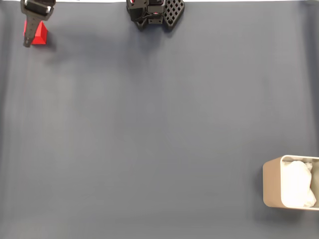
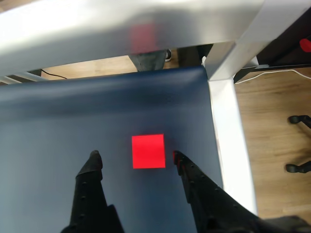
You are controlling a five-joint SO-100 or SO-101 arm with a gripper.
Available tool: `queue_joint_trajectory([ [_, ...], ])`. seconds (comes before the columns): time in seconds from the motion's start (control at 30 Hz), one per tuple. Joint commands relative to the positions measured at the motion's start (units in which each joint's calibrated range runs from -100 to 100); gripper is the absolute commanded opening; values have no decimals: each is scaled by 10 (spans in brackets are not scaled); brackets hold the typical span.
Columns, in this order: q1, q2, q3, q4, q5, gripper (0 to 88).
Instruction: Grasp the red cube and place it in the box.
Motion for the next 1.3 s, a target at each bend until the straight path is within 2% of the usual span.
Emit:
queue_joint_trajectory([
  [0.0, 4, -20, 4, -15, 1, 343],
  [1.27, -22, 26, 16, -79, -13, 346],
])
